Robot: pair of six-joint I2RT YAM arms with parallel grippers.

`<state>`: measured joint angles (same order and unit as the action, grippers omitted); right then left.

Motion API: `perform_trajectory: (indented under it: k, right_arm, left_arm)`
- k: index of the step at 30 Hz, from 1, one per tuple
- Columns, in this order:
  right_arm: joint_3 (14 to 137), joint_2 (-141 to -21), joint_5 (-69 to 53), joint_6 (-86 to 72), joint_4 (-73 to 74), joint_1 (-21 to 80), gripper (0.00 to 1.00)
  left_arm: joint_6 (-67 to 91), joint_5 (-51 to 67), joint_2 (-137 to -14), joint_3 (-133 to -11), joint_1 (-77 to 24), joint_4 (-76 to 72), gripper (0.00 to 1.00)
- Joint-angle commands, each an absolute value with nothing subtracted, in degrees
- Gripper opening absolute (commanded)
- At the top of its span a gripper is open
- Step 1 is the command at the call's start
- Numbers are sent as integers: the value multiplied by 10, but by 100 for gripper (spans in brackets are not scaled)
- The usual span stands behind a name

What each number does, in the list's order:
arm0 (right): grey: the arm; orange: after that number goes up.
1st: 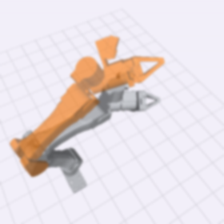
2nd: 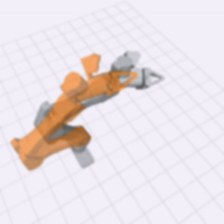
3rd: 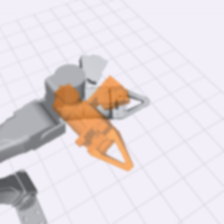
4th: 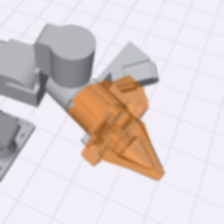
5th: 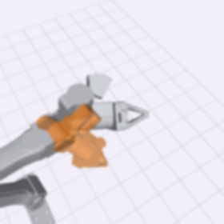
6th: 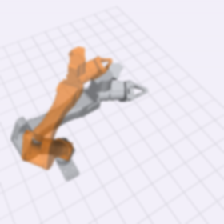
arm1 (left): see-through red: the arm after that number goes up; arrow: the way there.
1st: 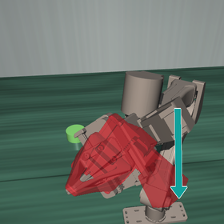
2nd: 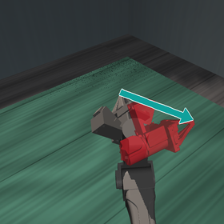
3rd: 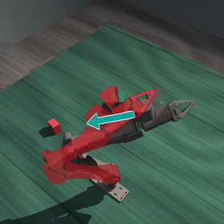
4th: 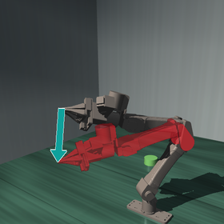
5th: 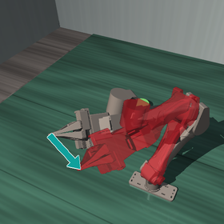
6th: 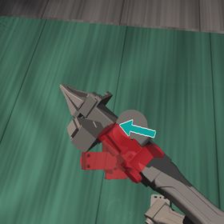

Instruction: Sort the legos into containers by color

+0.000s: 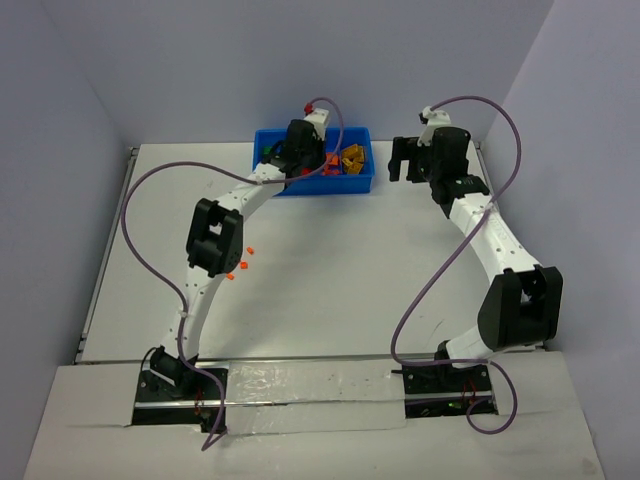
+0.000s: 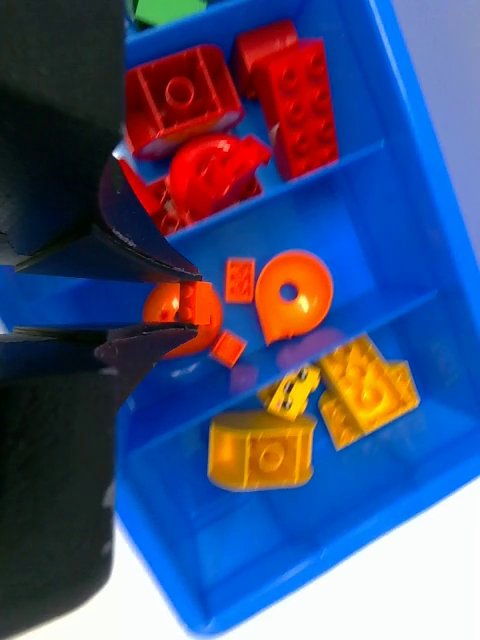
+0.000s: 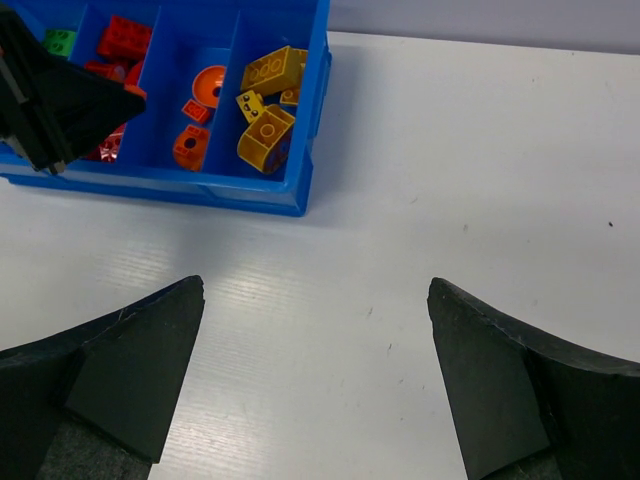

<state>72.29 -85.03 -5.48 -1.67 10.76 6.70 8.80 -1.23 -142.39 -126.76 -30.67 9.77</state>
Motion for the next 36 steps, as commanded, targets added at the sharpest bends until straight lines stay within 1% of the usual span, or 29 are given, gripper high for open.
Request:
perform_trajectory:
  k: [1,7,13,15,16,17,19,21,22,27,28,30,32,36]
  right_arm:
    - [722,-830,-65,-22,100,63,100]
    - [718,-831,-75,-21,103,63,100]
    - [709,-824,-82,-23,105,63,100]
    - [708,-822,-93,-19,110,63,100]
    - [709,-823,-100,-16,113,64,100]
    - [711,-824,-113,-10,117,66,100]
    - [712,-827,-121,-7,129,69,100]
    - [707,-826,-127,-6,132,70,100]
    - [705,-826,-128,-7,134,71,100]
    - [690,-829,-160,17,145,79,100]
    - [688,-831,-164,21,146,83,100]
    - [684,-838,-163,28,147,96,100]
    - [686,-843,-162,30,149,104,100]
    - [704,-855,-160,27,161,112,100]
  left_arm:
    - [98,12,-1431,-1303,-299,39,29]
    - [105,36,-1430,-1314,-292,26,47]
    - [105,58,-1421,-1330,-291,34,53]
    - [100,57,-1388,-1319,-288,41,56]
    - [99,69,-1372,-1310,-283,49,58]
    - [86,113,-1356,-1289,-270,77,59]
    - [65,150,-1303,-1263,-255,113,61]
    - [53,204,-1243,-1189,-228,160,64]
    - [48,209,-1205,-1157,-212,185,65]
    - [-77,217,-999,-891,-150,246,69]
    - [-90,229,-977,-863,-142,259,69]
    - [-122,245,-941,-802,-133,308,69]
    - [-130,247,-937,-786,-134,341,66]
    - [-127,228,-938,-721,-144,338,64]
